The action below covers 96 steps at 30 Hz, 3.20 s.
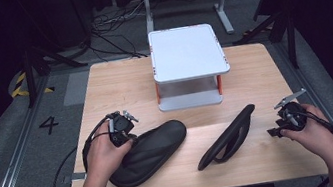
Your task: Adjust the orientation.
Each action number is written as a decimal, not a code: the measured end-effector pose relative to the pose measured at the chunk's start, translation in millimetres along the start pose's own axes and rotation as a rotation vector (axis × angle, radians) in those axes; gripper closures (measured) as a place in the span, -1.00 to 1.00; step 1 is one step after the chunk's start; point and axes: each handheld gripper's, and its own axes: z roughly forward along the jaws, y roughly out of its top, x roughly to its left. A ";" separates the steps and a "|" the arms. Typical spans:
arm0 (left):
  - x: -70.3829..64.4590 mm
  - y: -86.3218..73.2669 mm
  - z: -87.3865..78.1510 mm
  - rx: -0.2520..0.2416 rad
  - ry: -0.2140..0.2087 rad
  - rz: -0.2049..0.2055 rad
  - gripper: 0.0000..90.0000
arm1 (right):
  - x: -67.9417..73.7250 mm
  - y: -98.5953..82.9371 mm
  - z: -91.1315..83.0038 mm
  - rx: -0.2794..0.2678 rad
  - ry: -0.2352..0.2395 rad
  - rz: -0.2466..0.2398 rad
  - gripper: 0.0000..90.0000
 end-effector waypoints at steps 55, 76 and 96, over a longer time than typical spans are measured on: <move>4.7 -34.6 16.7 0.196 0.056 -0.037 0.87 | 1.1 20.0 5.9 -0.009 0.026 -0.064 -0.03; 13.2 -0.8 5.5 -0.202 0.130 -0.406 -0.53 | -6.2 -10.1 -3.3 0.003 -0.009 0.006 -0.04; -7.0 13.6 44.2 -0.110 0.104 -0.522 -0.65 | -2.5 -4.8 2.7 0.009 -0.003 -0.042 -0.06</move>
